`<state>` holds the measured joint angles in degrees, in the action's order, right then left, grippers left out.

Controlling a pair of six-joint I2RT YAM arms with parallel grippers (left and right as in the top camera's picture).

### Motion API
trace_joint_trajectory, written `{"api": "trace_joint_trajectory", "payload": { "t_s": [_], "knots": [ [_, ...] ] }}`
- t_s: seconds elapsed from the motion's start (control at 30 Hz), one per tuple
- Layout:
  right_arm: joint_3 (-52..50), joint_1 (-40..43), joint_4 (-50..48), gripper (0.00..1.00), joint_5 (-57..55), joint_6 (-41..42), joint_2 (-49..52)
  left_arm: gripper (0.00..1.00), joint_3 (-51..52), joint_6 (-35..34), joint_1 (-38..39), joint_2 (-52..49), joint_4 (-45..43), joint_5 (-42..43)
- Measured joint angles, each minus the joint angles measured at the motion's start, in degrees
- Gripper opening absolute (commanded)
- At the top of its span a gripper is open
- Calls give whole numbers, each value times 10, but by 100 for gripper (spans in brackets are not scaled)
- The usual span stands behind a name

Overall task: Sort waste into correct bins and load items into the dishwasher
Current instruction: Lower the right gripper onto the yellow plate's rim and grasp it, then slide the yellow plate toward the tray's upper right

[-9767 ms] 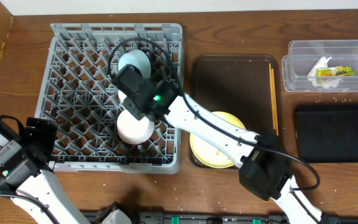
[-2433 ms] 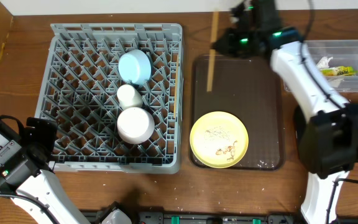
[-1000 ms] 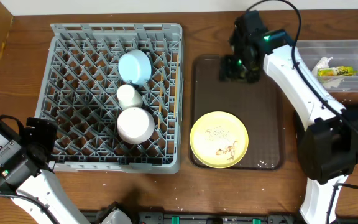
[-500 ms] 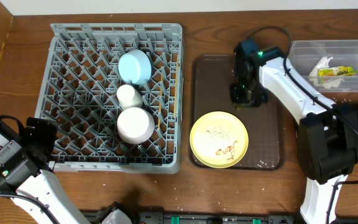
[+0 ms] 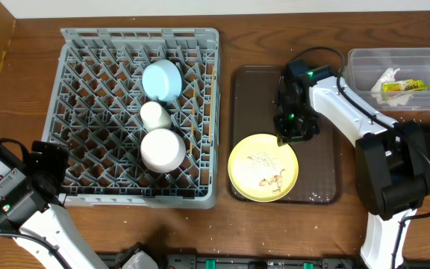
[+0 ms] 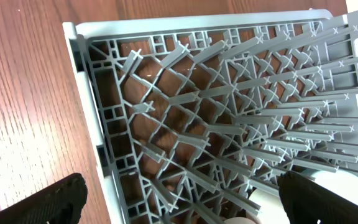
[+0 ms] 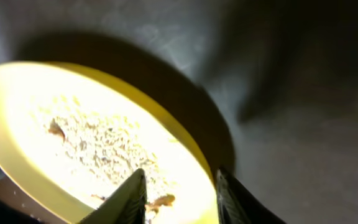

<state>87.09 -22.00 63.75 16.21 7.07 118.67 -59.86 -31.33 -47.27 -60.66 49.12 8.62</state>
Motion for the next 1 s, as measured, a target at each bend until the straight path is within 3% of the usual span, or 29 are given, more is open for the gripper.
{"api": "trace_joint_trajectory", "payload": {
  "t_s": [0.43, 0.7, 1.0],
  "knots": [
    [-31, 0, -51, 43, -44, -15, 0, 100, 0, 0, 0, 0, 0, 0],
    [-36, -1, -91, 42, -137, 38, 0, 100, 0, 0, 0, 0, 0, 0],
    [-36, 8, -137, 49, -241, 82, 0, 100, 0, 0, 0, 0, 0, 0]
  ]
}}
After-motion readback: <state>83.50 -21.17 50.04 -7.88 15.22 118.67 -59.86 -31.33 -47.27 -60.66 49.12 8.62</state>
